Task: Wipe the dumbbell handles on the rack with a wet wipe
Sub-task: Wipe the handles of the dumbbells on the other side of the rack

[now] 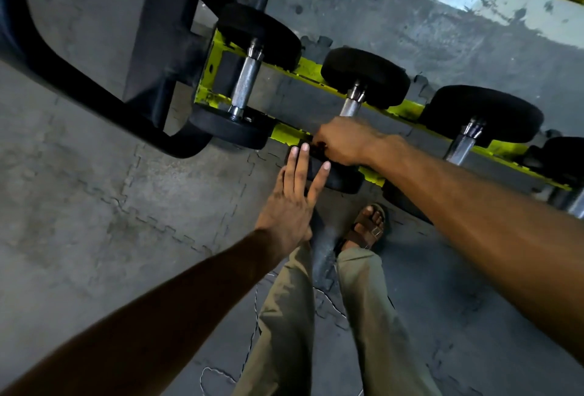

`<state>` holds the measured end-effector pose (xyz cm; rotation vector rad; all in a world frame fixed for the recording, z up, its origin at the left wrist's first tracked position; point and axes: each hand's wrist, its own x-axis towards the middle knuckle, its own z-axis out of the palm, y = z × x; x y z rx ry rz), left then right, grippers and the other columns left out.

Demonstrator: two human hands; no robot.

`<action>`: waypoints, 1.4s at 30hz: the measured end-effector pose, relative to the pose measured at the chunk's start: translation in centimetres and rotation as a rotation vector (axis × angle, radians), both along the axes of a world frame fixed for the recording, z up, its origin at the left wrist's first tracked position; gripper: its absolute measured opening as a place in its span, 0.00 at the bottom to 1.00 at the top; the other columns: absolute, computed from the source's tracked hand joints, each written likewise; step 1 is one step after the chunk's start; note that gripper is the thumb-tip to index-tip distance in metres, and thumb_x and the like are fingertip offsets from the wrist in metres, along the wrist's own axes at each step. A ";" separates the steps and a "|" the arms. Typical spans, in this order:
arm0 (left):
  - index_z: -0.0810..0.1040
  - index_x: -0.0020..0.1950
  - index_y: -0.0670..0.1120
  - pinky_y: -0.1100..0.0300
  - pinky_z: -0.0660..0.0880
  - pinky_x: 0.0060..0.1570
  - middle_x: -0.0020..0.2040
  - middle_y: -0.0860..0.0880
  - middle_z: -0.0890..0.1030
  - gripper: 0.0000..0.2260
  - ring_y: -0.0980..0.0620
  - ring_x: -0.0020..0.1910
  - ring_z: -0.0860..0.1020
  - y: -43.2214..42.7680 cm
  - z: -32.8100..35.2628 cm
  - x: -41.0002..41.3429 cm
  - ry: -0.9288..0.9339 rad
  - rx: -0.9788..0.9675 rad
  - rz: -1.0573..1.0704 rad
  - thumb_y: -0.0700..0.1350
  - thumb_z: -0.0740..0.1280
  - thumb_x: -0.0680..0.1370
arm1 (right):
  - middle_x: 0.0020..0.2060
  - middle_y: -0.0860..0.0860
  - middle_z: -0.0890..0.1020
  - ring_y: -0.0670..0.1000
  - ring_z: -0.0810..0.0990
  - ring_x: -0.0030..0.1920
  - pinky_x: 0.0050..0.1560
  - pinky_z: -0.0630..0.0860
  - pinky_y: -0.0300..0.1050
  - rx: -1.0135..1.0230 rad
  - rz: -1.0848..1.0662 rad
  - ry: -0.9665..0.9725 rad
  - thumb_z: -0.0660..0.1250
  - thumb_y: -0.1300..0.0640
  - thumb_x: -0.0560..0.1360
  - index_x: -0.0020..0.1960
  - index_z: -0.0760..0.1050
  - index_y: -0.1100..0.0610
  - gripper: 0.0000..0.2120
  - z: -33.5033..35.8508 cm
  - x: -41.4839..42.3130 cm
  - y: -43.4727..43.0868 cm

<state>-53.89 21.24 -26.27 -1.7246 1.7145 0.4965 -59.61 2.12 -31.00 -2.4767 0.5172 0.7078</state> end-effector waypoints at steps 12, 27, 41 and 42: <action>0.23 0.78 0.38 0.39 0.56 0.81 0.77 0.25 0.30 0.61 0.26 0.80 0.38 0.4 -1.0 0.5 0.049 -0.074 0.025 0.67 0.68 0.76 | 0.43 0.55 0.84 0.60 0.83 0.45 0.44 0.81 0.54 0.040 -0.932 -0.283 0.72 0.54 0.74 0.48 0.77 0.53 0.05 -2.4 -4.8 4.9; 0.25 0.79 0.39 0.36 0.53 0.81 0.77 0.24 0.31 0.57 0.25 0.80 0.39 0.9 -2.5 0.5 0.120 -0.121 0.023 0.66 0.65 0.78 | 0.38 0.57 0.86 0.57 0.86 0.40 0.61 0.71 0.59 1.629 -2.168 -0.718 0.51 0.53 0.83 0.48 0.77 0.59 0.18 -6.2 -0.3 -1.6; 0.22 0.77 0.37 0.38 0.54 0.80 0.75 0.23 0.28 0.59 0.24 0.79 0.37 0.5 -1.6 0.6 0.094 -0.053 -0.035 0.72 0.61 0.77 | 0.38 0.53 0.82 0.51 0.79 0.38 0.41 0.77 0.48 0.630 -2.079 -0.824 0.69 0.56 0.77 0.47 0.80 0.59 0.06 -6.0 -1.2 2.4; 0.22 0.77 0.37 0.38 0.54 0.80 0.75 0.23 0.28 0.59 0.24 0.79 0.37 0.5 -1.4 0.7 0.095 -0.052 -0.039 0.72 0.61 0.77 | 0.39 0.52 0.82 0.50 0.78 0.38 0.42 0.78 0.48 0.359 -1.898 -0.797 0.71 0.54 0.77 0.45 0.78 0.57 0.07 -5.7 -1.7 3.2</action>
